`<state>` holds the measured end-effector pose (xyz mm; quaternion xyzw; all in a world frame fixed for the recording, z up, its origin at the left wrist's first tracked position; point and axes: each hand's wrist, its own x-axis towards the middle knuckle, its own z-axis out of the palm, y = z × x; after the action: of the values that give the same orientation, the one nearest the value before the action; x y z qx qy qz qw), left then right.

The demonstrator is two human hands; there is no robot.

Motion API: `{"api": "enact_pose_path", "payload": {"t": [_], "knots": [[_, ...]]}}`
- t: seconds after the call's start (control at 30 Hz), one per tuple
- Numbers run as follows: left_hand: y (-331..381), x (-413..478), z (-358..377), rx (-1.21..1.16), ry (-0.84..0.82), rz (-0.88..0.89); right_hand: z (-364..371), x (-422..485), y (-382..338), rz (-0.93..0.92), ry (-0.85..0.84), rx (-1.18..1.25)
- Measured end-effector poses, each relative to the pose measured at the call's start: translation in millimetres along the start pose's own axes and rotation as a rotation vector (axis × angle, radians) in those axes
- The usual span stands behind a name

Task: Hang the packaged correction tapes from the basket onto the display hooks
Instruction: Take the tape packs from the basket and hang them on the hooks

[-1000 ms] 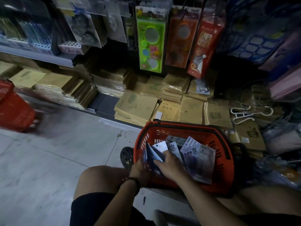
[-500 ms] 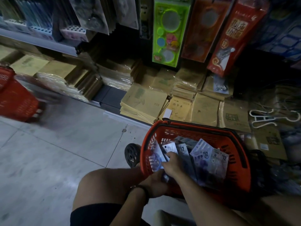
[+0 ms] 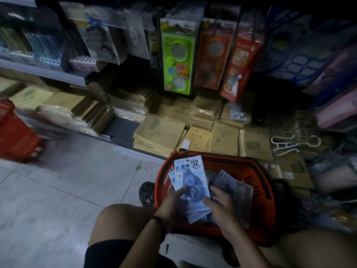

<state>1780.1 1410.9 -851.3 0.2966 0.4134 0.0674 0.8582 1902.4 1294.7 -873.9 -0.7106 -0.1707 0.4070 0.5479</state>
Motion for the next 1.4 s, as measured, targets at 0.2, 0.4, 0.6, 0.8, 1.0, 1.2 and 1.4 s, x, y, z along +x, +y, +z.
{"api": "enact_pose_path", "payload": {"t": [0.2,0.4,0.6,0.8,1.0,1.2,1.4], "knots": [[-2,-19,36,-0.006,-0.108,0.141,-31,-26,-18,-0.215,0.182,-0.201],[9,-52,80,0.017,-0.133,0.360,-53,-58,-69,-0.701,0.409,-0.549],[48,-79,137,0.106,-0.231,0.460,-77,-81,-138,-0.808,0.357,-0.782],[90,-110,212,0.191,-0.308,0.561,-120,-86,-218,-0.911,0.562,-0.843],[137,-147,284,0.396,-0.361,0.673,-162,-113,-287,-0.943,0.647,-0.837],[180,-177,356,0.408,-0.444,0.790,-214,-132,-354,-0.993,0.762,-0.810],[233,-186,425,0.530,-0.475,0.933,-271,-139,-421,-1.041,0.820,-0.805]]}}
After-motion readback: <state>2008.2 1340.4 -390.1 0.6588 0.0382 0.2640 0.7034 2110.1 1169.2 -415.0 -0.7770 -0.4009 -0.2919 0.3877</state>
